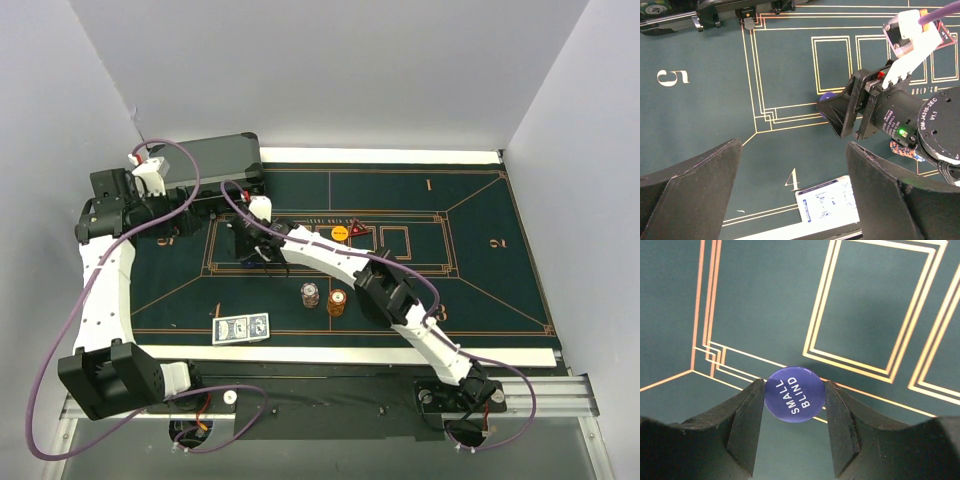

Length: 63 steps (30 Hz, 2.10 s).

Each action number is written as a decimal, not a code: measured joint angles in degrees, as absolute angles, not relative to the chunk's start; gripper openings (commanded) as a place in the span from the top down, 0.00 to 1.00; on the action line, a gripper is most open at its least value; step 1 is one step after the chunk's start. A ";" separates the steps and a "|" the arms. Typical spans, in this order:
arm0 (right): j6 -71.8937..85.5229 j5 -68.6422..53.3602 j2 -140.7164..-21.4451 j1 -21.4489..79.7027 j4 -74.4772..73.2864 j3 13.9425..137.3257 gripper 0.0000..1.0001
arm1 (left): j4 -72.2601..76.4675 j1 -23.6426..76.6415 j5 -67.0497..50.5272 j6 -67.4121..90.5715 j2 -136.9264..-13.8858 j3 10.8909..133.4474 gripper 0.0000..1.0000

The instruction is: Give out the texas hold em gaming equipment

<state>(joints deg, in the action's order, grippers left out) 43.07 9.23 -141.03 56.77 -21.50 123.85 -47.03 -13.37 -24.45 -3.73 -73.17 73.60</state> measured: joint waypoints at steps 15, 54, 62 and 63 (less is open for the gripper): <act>46.00 5.61 -146.04 56.23 -15.81 127.26 0.28 | -48.31 -14.06 -24.99 -4.43 -72.05 73.60 0.04; 38.57 13.08 -110.56 38.39 -20.29 79.37 0.23 | -50.11 -14.72 -25.80 -6.50 -74.35 73.30 0.04; 38.54 12.97 -115.28 38.26 -19.70 81.23 0.31 | -50.52 -14.28 -25.71 -6.68 -74.35 73.30 0.04; 38.54 12.93 -115.87 38.24 -19.79 81.23 0.31 | -50.54 -14.28 -25.74 -6.68 -74.35 73.30 0.04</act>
<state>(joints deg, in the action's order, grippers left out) 38.54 12.93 -115.87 38.24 -19.79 81.23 -50.54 -14.28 -25.74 -6.68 -74.35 73.30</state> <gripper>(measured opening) 0.697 0.961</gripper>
